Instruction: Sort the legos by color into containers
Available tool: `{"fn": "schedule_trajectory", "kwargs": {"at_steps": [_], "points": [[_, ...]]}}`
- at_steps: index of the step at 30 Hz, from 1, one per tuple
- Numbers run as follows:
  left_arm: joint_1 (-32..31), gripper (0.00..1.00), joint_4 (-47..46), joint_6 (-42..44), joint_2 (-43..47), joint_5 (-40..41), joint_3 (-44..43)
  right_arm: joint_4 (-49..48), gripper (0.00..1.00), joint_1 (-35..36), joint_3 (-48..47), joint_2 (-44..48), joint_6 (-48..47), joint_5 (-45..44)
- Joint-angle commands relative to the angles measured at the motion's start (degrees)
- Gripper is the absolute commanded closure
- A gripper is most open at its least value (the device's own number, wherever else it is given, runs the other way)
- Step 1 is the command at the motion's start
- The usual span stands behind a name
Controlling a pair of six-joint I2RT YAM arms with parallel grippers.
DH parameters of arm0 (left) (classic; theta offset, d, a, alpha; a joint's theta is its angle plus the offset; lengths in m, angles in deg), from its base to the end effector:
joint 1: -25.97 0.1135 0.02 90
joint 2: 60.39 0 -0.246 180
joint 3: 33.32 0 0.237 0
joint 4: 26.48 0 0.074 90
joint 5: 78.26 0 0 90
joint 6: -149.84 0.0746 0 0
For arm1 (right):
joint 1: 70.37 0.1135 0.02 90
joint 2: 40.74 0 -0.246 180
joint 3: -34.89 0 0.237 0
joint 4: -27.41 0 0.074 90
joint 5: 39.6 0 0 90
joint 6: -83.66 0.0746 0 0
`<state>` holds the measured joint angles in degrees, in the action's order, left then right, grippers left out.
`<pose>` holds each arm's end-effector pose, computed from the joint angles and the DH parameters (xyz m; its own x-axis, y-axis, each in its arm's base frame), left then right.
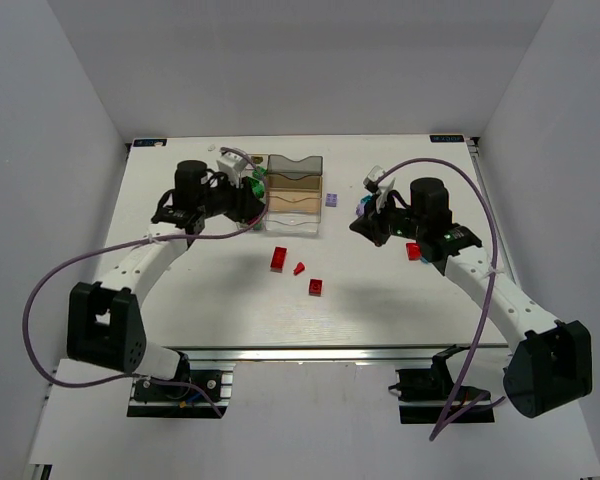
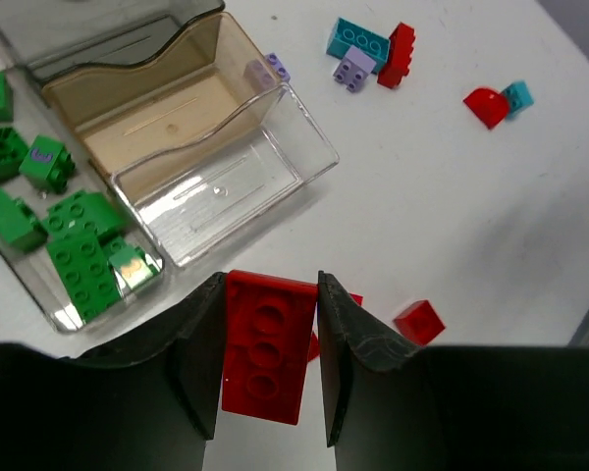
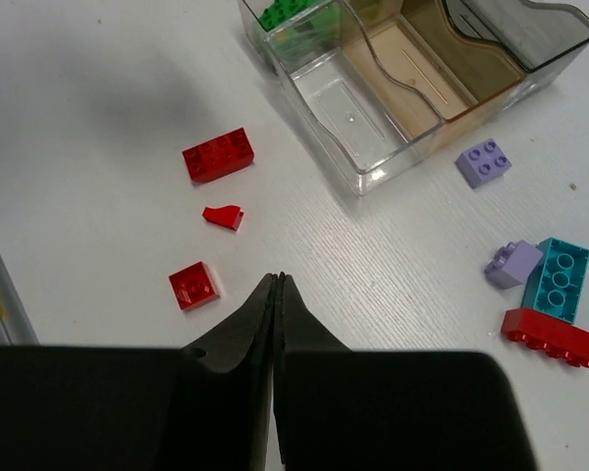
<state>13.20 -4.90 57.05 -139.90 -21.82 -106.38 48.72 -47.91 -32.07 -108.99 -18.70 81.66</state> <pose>0.3136 -0.1134 0.2648 -0.4899 0.0694 -0.8690 0.6370 0.7091 -0.3024 0.2560 0.1477 0.2837 -0.1822 -0.2733 -0.9445 -0.8275 0.5615 -0.0028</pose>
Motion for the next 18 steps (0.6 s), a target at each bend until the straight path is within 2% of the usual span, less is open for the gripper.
{"fn": "schedule_trajectory", "kwargs": {"at_steps": [1, 4, 11, 13, 14, 15, 16, 18], "points": [[-2.6, 0.98, -5.51, 10.33, -3.89, -3.45, -4.44, -2.43, 1.0, -1.27, -0.53, -1.1, -0.38, -2.0], [-5.5, 0.99, -3.93, 16.12, -12.39, -1.17, -9.79, -2.96, 1.0, -2.5, 0.26, -1.1, -0.47, -1.65], [-8.4, 0.98, -1.73, 21.33, -21.04, 2.01, -16.93, -3.14, 0.97, -4.35, 0.53, -0.83, -0.91, -0.94], [-9.02, 0.92, -1.91, 21.77, -22.88, 2.71, -17.63, -2.97, 0.92, -4.35, 0.44, -0.49, -1.26, -1.12], [-9.54, 0.86, -1.73, 22.03, -24.11, 3.41, -18.42, -3.05, 0.89, -4.79, 0.44, -0.48, -1.52, -1.21], [-9.55, 0.8, -1.56, 22.03, -24.12, 4.11, -18.86, -3.05, 0.85, -4.88, 0.35, -0.31, -1.61, -1.12], [-10.16, 0.76, -1.38, 22.21, -25.16, 4.73, -19.3, -2.96, 0.76, -4.88, 0.44, -0.13, -1.79, -1.12], [-10.16, 0.71, -0.86, 22.74, -26.57, 6.39, -20.71, -2.88, 0.71, -5.32, 0.52, 0.13, -2.23, -1.21]]}}
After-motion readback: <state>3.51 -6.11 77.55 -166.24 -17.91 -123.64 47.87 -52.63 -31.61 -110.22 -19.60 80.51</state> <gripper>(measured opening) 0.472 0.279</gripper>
